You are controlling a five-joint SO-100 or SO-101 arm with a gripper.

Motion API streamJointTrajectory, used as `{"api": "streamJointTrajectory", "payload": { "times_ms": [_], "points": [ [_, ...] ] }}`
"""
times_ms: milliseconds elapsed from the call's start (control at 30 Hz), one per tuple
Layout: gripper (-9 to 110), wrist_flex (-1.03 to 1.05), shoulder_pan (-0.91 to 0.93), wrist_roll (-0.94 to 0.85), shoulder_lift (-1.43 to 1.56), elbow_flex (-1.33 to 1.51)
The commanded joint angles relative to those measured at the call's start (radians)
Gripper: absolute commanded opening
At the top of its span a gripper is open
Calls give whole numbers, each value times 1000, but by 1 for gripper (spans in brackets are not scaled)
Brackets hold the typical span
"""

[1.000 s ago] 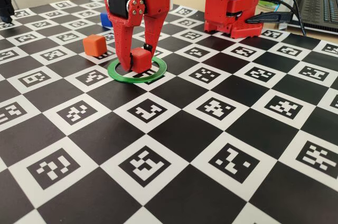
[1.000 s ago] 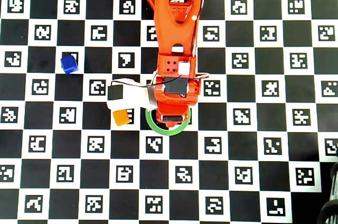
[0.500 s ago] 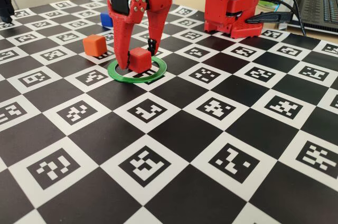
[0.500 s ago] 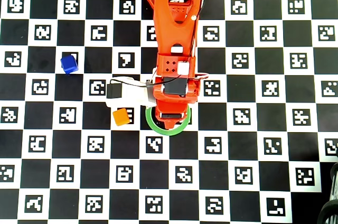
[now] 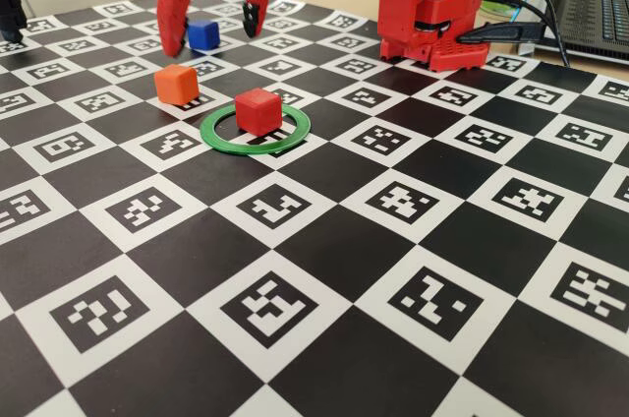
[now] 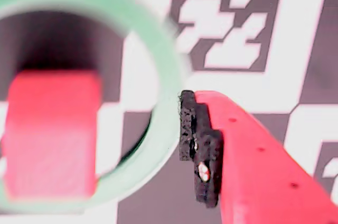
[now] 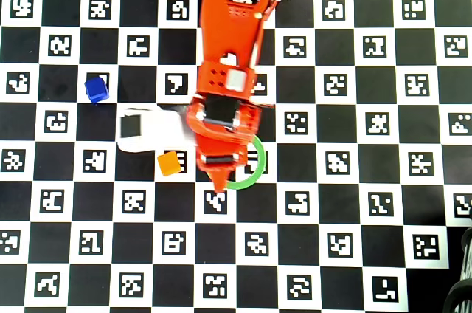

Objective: Grab the red cube then put it in the green circle then put the blue cube on top and finally the orange cube on top

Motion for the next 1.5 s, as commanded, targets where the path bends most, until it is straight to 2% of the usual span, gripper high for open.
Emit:
{"api": "streamJointTrajectory", "payload": {
  "times_ms": [0,200,433,700,1000,1467],
  "points": [
    [50,17,178,-132,95,-75],
    [50,-37,451,-382,40,-91],
    [51,-20,634,-537,-71,-247],
    [51,6,699,-611,-170,-327],
    [51,-155,750,-680,-235,-201],
    [51,-288,747,-709,-265,-37]
  ]
}}
